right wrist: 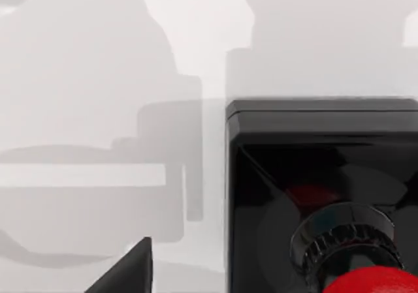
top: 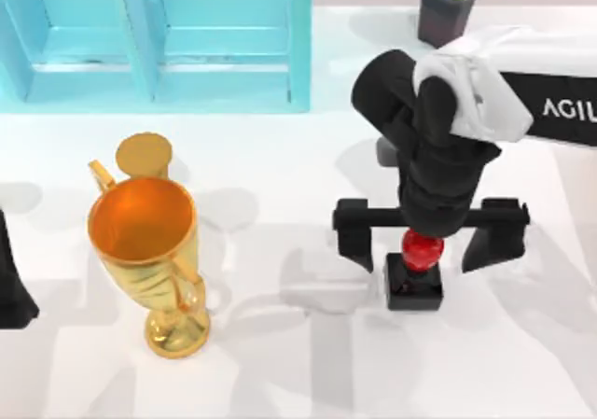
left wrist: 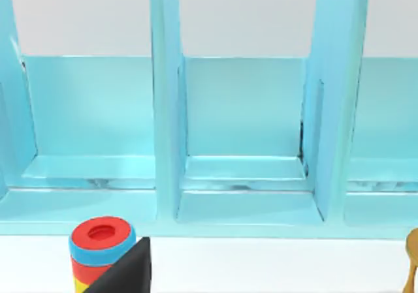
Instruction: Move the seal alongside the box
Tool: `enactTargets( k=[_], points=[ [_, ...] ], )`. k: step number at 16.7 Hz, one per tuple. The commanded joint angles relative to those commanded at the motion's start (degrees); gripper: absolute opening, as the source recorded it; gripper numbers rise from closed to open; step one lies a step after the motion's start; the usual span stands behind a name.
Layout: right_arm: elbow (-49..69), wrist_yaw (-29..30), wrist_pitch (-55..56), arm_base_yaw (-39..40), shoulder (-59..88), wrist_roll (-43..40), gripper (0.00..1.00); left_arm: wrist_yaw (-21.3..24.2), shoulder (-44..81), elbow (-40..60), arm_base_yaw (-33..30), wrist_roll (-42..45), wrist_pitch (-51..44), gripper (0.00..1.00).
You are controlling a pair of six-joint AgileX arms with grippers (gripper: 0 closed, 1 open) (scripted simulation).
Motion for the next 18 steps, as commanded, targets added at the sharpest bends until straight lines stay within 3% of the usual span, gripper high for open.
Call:
enactTargets(
  k=[12,18],
  points=[
    [0.0,0.0,0.0,0.0,0.0,0.0,0.02,0.0,0.0,0.0,0.0,0.0,0.0,1.00],
    [0.0,0.0,0.0,0.0,0.0,0.0,0.00,0.0,0.0,0.0,0.0,0.0,0.0,1.00]
  ],
)
